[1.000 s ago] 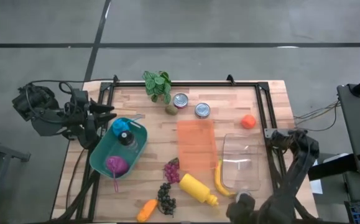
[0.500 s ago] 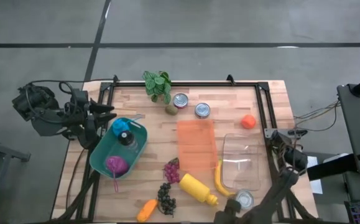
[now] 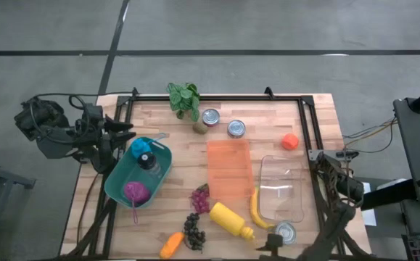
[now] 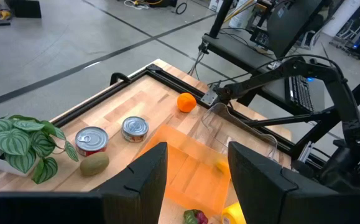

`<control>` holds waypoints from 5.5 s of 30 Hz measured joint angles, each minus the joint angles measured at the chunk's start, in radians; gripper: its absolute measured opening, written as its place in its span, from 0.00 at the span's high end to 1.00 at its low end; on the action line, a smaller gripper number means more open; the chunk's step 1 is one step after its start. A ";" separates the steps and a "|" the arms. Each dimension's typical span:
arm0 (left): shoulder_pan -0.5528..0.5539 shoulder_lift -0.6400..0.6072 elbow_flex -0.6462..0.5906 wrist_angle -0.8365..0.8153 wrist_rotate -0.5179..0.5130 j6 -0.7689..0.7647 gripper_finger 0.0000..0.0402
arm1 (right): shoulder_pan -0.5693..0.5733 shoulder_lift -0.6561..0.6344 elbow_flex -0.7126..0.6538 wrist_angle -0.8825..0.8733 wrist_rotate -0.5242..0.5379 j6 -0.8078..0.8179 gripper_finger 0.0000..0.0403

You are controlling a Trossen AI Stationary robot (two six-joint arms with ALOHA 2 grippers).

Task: Pick & Place Food Item
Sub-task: Put the yellow water bottle into the green bin

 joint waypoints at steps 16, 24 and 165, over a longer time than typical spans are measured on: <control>0.000 0.000 0.000 0.000 0.000 0.000 0.57 | -0.004 0.002 -0.198 0.257 0.053 0.065 0.24; 0.000 0.000 0.000 0.000 0.000 0.000 0.57 | -0.004 0.002 -0.266 0.352 0.043 0.115 0.24; 0.000 0.000 0.000 0.000 0.000 0.000 0.57 | -0.711 -0.263 -0.101 1.293 -0.823 -0.905 0.98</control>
